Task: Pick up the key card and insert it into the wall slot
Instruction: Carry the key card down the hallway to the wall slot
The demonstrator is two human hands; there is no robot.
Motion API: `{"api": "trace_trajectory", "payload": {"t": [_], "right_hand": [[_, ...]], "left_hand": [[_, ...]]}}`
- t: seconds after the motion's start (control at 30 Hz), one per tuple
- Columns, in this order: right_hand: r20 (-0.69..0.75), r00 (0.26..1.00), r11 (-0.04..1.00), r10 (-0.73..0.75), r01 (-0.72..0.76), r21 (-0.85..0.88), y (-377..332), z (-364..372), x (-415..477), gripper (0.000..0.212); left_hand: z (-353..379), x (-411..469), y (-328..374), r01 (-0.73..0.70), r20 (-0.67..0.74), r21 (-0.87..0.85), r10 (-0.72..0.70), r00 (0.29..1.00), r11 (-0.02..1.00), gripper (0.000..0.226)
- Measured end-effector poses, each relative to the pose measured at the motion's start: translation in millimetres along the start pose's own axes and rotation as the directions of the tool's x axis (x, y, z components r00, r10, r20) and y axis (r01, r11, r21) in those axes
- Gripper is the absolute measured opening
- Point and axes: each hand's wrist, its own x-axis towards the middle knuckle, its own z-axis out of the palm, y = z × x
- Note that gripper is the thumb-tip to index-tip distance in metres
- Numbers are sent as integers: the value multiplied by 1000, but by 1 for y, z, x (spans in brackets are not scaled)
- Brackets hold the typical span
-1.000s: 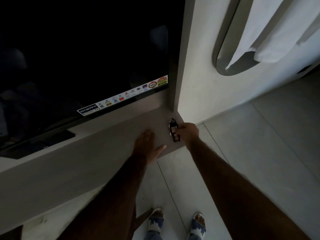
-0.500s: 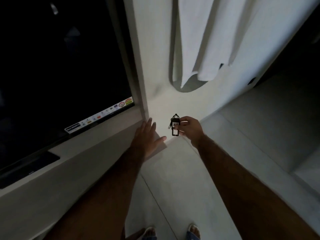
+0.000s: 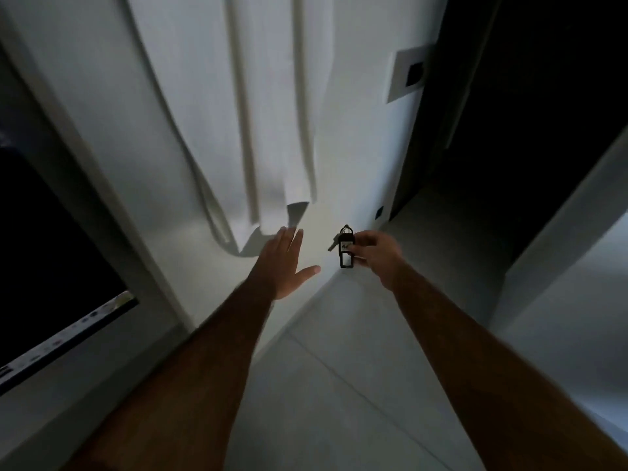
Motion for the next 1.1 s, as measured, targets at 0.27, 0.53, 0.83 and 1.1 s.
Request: {"api": "trace_trajectory", "payload": {"t": [0.27, 0.53, 0.83, 1.1], "right_hand": [[-145, 976, 984, -161, 148, -96, -76, -140, 16, 22], [-293, 932, 974, -215, 184, -132, -114, -228, 62, 24], [-292, 909, 949, -298, 251, -188, -167, -294, 166, 25], [-291, 892, 929, -346, 282, -238, -199, -349, 256, 24]], "left_hand": [[-43, 102, 107, -137, -87, 5, 137, 987, 991, 127], [-61, 209, 180, -283, -135, 3, 281, 950, 959, 117], [-95, 366, 205, -370, -168, -15, 362, 917, 929, 133], [-111, 490, 231, -426, -183, 39, 426, 886, 904, 116]]}}
